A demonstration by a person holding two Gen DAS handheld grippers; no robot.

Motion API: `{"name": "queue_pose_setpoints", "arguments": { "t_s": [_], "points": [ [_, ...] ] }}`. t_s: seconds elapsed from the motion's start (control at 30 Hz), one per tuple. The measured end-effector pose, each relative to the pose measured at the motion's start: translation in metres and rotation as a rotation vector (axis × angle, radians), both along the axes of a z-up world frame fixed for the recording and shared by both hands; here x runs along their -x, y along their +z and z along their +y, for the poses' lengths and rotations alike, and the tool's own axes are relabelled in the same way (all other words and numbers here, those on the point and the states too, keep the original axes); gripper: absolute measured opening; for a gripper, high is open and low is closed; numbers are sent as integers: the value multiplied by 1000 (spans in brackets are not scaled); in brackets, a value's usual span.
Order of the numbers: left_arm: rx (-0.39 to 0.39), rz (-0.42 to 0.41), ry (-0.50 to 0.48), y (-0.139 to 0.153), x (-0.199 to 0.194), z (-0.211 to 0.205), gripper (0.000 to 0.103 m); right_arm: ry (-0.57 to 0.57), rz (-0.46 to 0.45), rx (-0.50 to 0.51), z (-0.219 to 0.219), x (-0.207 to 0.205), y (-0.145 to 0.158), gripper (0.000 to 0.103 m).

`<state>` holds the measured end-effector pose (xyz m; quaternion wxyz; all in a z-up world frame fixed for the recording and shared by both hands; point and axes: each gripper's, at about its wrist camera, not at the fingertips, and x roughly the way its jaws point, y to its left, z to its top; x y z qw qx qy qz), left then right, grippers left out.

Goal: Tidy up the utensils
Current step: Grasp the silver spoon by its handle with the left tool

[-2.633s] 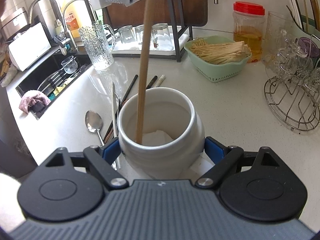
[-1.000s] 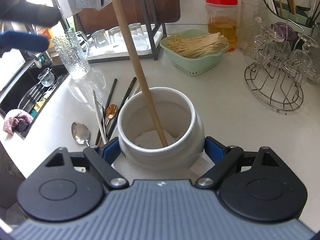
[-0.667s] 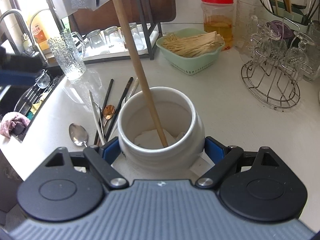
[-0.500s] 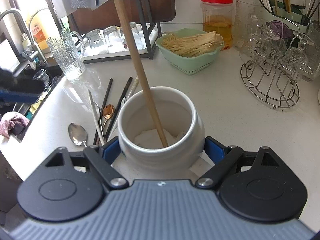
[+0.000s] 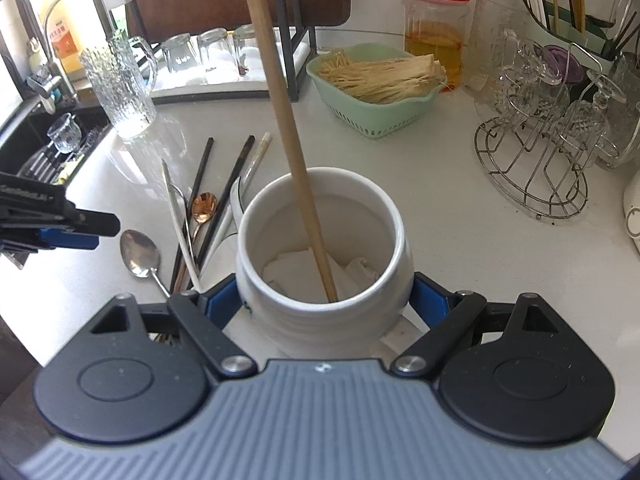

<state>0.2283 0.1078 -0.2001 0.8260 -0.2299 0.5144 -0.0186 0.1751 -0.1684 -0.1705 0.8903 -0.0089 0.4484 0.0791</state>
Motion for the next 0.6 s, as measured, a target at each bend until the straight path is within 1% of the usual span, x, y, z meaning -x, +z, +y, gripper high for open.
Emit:
{"name": "queue_pose_setpoints", "arguments": {
  "t_s": [0.1, 0.3, 0.4, 0.5, 0.6],
  "points": [
    [11, 6, 4, -9, -5, 4, 48, -6, 3, 9, 2, -1, 0, 91],
    [34, 9, -29, -21, -14, 1, 47, -26, 0, 13, 3, 0, 0, 91],
    [21, 5, -46, -23, -18, -3, 46, -37, -4, 13, 5, 1, 0, 91],
    [22, 9, -40, -25, -21, -2, 40, -42, 1, 16, 5, 0, 0, 91],
    [24, 13, -41, -26, -23, -1, 31, -44, 6, 17, 6, -1, 1, 91]
  ]
}}
